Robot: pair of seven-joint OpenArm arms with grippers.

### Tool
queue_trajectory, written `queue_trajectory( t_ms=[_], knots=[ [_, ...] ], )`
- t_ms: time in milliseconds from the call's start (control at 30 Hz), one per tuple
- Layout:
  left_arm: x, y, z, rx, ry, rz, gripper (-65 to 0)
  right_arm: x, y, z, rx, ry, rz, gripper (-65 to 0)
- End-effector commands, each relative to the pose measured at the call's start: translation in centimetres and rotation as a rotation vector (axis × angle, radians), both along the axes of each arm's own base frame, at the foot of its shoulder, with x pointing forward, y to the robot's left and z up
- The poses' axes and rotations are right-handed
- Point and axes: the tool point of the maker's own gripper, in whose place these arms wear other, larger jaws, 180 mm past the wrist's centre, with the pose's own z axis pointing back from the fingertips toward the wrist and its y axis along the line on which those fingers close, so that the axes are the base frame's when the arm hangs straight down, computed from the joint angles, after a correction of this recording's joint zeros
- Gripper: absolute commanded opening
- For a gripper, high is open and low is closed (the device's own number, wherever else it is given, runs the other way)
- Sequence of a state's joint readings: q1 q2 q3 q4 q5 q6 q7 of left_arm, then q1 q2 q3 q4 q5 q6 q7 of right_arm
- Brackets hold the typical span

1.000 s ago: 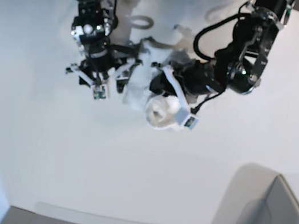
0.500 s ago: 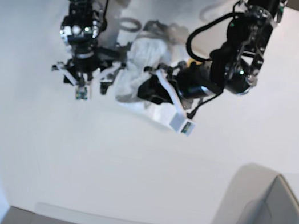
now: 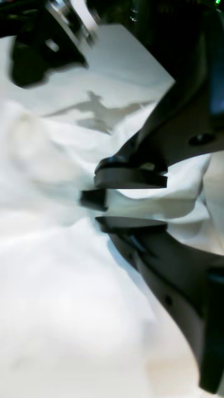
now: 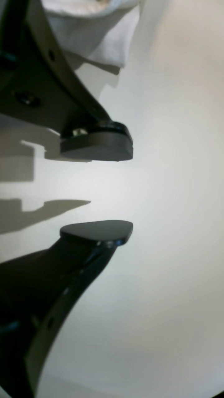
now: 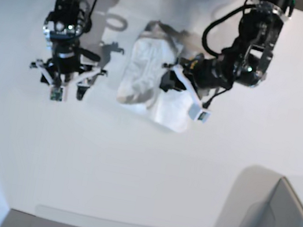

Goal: Layout the t-shirt on the table in an organized manner, then fold the t-shirt properly

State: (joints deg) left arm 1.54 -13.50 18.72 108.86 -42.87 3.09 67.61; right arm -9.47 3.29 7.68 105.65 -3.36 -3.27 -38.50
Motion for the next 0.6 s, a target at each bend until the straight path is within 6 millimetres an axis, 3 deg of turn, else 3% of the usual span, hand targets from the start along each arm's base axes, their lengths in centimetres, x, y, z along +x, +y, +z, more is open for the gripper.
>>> queue_trajectory(
  t_ms=[0, 133, 267, 467, 567],
  knots=[
    [0.1, -0.4, -0.1, -0.001, -0.001, -0.018, -50.3, 0.8, 0.0, 1.6, -0.002, -0.061, 0.000, -34.2],
    [0.1, -1.5, -0.4, -0.003, -0.013, -0.043, -50.3, 0.2, 0.0, 1.8, -0.005, -0.064, 0.003, -34.2],
    [-0.5, -3.3, 0.7, -0.027, -0.044, -0.095, -50.3, 0.0, -0.1, 1.8, -0.007, -0.064, 0.003, -34.2],
    [-2.2, -8.9, 2.7, -0.114, -0.067, -0.212, -50.3, 0.0, -0.1, 1.8, -0.007, -0.064, 0.003, -34.2],
    [-3.6, -10.5, 2.8, -0.119, -0.062, -0.276, -50.3, 0.1, -1.2, 2.5, -0.008, -0.082, -0.032, -34.2]
  ],
)
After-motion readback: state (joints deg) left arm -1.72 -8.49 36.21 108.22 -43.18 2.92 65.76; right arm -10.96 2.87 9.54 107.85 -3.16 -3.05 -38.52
